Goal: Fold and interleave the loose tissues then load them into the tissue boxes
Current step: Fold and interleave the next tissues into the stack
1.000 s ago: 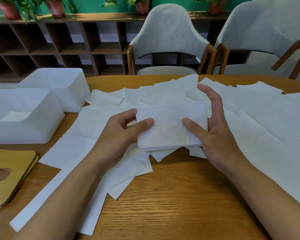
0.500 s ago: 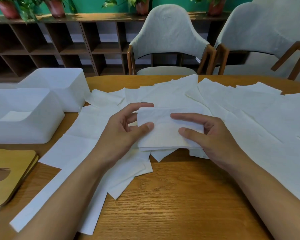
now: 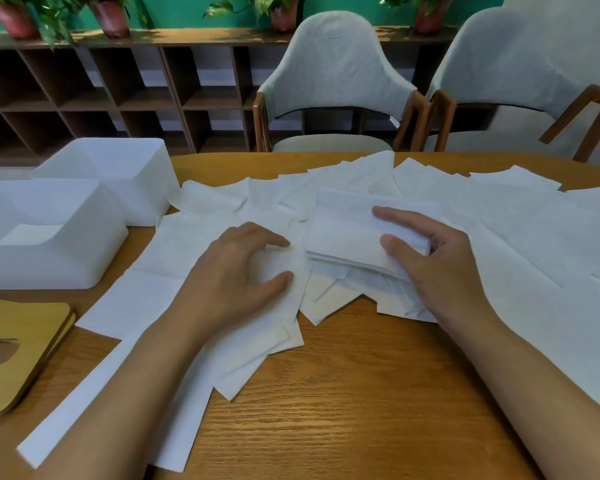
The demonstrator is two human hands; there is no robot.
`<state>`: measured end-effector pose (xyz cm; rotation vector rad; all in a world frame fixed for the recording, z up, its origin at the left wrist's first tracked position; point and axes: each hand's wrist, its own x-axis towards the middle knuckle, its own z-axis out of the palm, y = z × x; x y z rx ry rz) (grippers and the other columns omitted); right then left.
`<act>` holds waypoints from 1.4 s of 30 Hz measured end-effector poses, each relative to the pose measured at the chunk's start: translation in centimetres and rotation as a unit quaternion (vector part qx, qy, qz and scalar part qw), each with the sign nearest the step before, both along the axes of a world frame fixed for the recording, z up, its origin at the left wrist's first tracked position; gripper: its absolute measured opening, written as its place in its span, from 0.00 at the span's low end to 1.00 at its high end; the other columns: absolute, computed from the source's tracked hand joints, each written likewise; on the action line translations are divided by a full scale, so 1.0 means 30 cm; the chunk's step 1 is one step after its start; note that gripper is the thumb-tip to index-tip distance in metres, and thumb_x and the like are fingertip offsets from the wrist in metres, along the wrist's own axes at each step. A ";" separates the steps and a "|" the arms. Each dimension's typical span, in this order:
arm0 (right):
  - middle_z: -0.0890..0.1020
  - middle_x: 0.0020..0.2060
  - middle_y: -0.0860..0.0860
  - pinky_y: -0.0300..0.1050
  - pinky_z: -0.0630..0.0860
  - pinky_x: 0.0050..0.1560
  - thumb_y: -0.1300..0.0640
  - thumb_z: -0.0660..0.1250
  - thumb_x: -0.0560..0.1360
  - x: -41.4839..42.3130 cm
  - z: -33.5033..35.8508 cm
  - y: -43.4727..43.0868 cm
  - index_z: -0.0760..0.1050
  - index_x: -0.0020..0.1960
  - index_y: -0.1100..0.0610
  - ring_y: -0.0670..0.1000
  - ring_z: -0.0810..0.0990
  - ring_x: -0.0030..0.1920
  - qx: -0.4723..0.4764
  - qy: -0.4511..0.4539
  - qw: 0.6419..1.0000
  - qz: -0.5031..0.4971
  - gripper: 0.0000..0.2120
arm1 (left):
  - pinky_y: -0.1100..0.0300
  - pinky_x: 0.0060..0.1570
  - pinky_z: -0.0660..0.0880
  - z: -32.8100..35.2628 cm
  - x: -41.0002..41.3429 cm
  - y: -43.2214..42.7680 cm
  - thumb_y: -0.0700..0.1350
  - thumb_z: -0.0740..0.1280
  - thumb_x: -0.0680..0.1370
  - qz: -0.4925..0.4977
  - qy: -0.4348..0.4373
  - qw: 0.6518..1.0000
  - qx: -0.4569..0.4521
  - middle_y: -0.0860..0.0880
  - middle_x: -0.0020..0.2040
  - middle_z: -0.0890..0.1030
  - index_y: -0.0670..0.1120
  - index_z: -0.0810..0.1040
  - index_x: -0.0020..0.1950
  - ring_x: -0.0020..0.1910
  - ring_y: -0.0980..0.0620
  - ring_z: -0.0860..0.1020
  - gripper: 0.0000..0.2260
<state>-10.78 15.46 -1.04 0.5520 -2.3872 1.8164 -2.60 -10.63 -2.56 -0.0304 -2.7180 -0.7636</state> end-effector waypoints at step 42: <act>0.83 0.53 0.36 0.38 0.79 0.50 0.24 0.66 0.66 0.050 0.012 -0.018 0.79 0.57 0.44 0.43 0.81 0.58 -0.015 -0.075 0.980 0.182 0.30 | 0.45 0.37 0.64 0.102 0.047 0.057 0.52 0.70 0.74 -0.113 -0.013 0.905 0.411 0.29 0.36 0.70 0.48 0.82 0.45 0.37 0.26 0.68 0.08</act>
